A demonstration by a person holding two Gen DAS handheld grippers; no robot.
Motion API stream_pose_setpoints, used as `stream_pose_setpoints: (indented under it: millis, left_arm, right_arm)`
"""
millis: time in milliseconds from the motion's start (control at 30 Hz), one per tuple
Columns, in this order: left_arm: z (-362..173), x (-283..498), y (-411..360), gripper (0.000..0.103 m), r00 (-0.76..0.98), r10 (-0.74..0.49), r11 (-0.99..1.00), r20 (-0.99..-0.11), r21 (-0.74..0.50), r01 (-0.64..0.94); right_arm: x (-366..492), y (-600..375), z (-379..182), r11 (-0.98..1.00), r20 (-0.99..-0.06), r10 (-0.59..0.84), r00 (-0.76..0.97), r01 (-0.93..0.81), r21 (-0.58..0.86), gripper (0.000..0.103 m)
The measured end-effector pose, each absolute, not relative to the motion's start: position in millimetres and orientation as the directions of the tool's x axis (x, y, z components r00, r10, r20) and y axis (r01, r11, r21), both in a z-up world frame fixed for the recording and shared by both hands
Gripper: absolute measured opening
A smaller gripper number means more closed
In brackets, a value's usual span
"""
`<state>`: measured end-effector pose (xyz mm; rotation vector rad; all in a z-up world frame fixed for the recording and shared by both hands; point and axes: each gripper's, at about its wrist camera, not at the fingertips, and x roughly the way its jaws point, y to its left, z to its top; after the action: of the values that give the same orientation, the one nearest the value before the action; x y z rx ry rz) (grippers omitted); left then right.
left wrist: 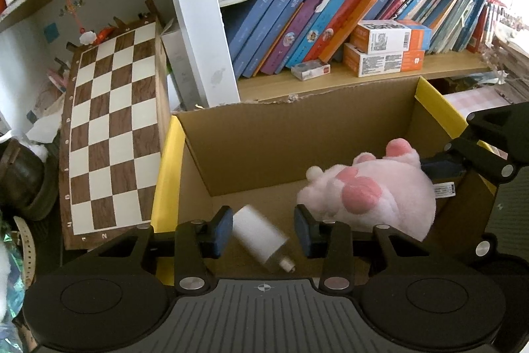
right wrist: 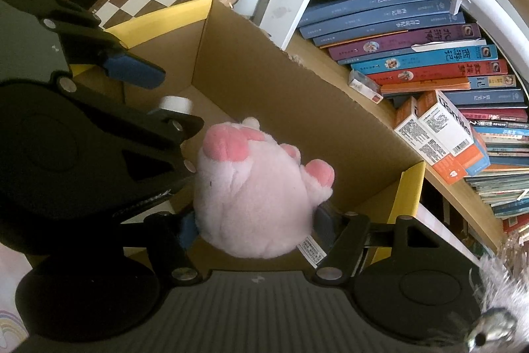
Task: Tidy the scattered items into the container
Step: 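Open left tool dropping charger in box while right tool releases pig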
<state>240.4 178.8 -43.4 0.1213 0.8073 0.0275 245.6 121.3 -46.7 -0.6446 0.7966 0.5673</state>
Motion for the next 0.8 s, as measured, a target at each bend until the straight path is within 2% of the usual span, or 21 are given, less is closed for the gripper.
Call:
stream_pose_setpoints:
  millis: [100,233,367,467,800]
  left_arm:
    - [-42.4,240.1,179.5,0.042,0.689,0.058,0.994,-0.722,0.104,0.025]
    - [-41.9,237.5,178.7,0.054,0.684,0.053,0.995,-0.728,0.095,0.023]
    - [-38.8,231.6,178.0,0.057,0.694,0.061,0.995,-0.717,0.101,0.017]
    - [-33.5,227.0,177.9,0.063,0.709,0.055,0.995,-0.703,0.096,0.018]
    - [-12.5,209.6,174.1,0.071,0.761,0.04,0.997,-0.647,0.081,0.016]
  right_arm:
    - [245.2,121.6,-46.5,0.669,-0.787,0.222,0.575,-0.678,-0.307,0.071]
    - [242.9,121.1,-45.0,0.673,-0.777,0.233,0.585,-0.674,-0.306,0.079]
    - [238.2,121.3,-44.0,0.668,-0.76,0.241,0.603,-0.671,-0.32,0.083]
    - [235.5,118.4,-41.1,0.677,-0.754,0.251,0.607,-0.667,-0.311,0.084]
    - [217.8,106.7,-21.8,0.705,-0.704,0.287,0.649,-0.641,-0.304,0.085]
